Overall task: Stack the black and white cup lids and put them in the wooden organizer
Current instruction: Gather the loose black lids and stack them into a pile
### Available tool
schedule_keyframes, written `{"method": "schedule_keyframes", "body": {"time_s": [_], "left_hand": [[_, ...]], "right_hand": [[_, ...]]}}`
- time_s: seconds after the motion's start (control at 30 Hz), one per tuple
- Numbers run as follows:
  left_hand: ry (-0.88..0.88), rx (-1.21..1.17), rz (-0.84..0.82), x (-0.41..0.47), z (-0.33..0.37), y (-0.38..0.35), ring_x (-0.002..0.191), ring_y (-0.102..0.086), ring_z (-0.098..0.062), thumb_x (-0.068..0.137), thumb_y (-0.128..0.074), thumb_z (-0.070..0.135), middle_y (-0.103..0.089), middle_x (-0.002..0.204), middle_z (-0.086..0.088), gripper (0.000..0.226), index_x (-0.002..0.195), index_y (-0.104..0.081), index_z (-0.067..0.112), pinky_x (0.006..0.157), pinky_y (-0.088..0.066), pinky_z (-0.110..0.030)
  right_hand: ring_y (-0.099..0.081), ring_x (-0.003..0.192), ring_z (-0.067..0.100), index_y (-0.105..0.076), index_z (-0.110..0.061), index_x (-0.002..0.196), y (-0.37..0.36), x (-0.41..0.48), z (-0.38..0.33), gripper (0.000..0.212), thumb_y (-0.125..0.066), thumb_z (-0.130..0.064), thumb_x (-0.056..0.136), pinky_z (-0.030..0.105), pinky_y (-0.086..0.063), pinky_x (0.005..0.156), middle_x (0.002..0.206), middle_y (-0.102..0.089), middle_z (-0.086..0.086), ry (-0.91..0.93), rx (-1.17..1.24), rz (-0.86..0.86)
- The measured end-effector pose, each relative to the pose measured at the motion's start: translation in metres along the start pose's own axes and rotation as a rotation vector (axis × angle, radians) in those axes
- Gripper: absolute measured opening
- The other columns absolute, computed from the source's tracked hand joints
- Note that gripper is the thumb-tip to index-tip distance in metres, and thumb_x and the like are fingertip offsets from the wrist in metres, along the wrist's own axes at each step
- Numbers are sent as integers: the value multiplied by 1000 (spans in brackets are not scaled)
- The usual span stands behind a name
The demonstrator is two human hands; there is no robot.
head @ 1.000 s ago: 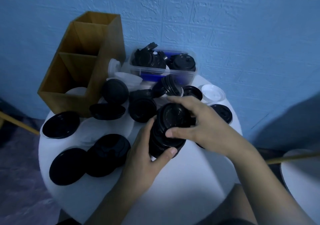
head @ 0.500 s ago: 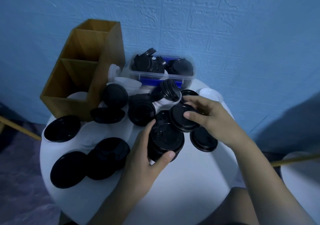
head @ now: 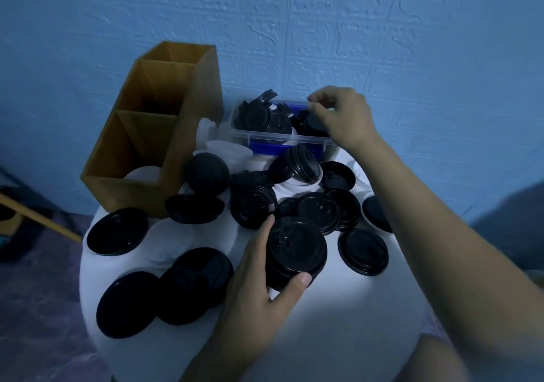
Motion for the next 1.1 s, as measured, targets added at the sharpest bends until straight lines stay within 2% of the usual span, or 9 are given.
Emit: {"method": "schedule_keyframes", "body": {"time_s": [0.23,0.33,0.5,0.67,0.73,0.83,0.93,1.03,1.1], "left_hand": [[-11,45,7,3,1,2,141,-28,15,90,-71,41,-30,152,39,85,150,-14,63,115,-30,-16],[2,32,3,6,0,3,144,-29,9,93,-69,41,-31,155,33,84,152,-13,59,118,-32,-25],[14,27,9,4,-3,4,146,-29,6,88,-65,51,-32,158,29,84,153,-12,58,121,-31,-38],[12,33,6,4,-4,4,145,-30,6,91,-68,47,-33,156,29,83,152,-13,61,115,-34,-19],[10,36,15,4,-3,4,144,-32,5,88,-66,52,-35,156,28,83,151,-13,61,116,-35,-25],[2,49,21,3,-1,4,143,-33,6,89,-66,51,-36,155,29,82,151,-13,62,116,-35,-25],[-5,49,15,2,-1,3,144,-31,8,92,-69,44,-33,155,32,84,151,-12,61,117,-31,-25],[-8,52,13,2,-2,4,144,-29,9,92,-70,41,-33,154,33,84,152,-13,58,114,-29,-18],[-6,55,14,3,-3,4,144,-29,10,92,-70,40,-33,154,33,84,153,-14,57,110,-27,-7]], "right_hand": [[-46,138,31,-42,-23,152,-67,59,-34,48,-47,-18,105,43,-37,112,152,-49,9,135,-235,-275],[-37,144,33,-34,-23,157,-88,65,-39,59,-38,-6,101,44,-32,116,160,-37,8,167,-335,-408],[-49,133,34,-60,-20,139,-92,70,-41,47,-39,-8,98,36,-40,105,144,-57,9,131,-339,-371],[-59,122,27,-72,-10,121,-82,74,-39,35,-45,-11,98,33,-46,102,128,-69,12,-1,32,-240],[-66,97,29,-72,5,107,-84,77,-34,32,-45,-5,93,38,-52,91,113,-72,22,-61,168,-247],[-54,77,20,-66,14,113,-88,78,-25,31,-48,-2,92,38,-56,82,103,-68,33,-167,321,-255],[-63,84,14,-68,-5,120,-92,80,-21,30,-48,-1,97,26,-56,81,100,-66,7,-217,473,-247],[-57,69,19,-65,-10,85,-97,79,-20,23,-48,3,94,29,-51,67,80,-59,10,-265,621,-267],[-47,75,28,-57,-4,79,-100,78,-20,13,-52,3,89,33,-43,69,82,-47,16,-303,780,-264]]}}
Point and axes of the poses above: each hand's wrist, its own x-axis towards the middle knuckle, its own y-axis out of the back of the hand, z = x × y, the point moved 6 cm from there along x, towards the middle knuckle
